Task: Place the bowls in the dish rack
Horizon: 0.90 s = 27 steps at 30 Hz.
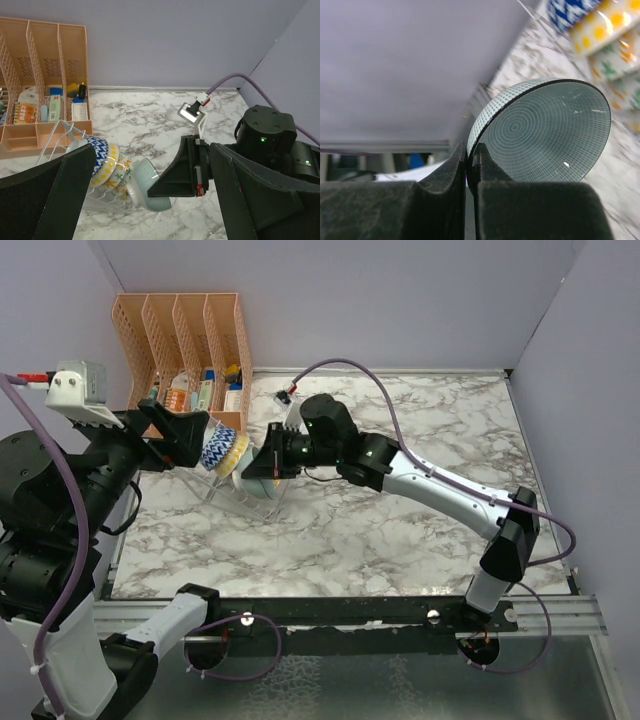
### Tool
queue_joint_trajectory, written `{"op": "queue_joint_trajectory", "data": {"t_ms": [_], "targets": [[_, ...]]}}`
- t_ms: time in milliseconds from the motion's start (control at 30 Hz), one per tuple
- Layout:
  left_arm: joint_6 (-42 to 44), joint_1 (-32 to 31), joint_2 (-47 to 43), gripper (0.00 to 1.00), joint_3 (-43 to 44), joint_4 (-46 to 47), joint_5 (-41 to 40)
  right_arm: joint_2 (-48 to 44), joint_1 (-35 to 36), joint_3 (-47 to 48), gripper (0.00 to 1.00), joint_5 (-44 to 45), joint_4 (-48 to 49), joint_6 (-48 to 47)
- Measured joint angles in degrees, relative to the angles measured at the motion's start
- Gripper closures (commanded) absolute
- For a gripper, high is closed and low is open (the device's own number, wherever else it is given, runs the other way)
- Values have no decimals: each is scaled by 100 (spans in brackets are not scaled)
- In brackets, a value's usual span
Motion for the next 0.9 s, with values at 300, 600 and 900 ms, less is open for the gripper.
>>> {"op": "queue_joint_trajectory", "data": {"t_ms": [300,600,900], "targets": [[-4,0,-210,1,85,317,85,1062,-129,-4,99,-907,3101,2048],[-7,0,-238,1,109,348,146,2181,-103,236,99,-199,5257,3615],[-7,0,-236,1,306,293,175,2868,-160,1178,99,529,5799,3952]]}}
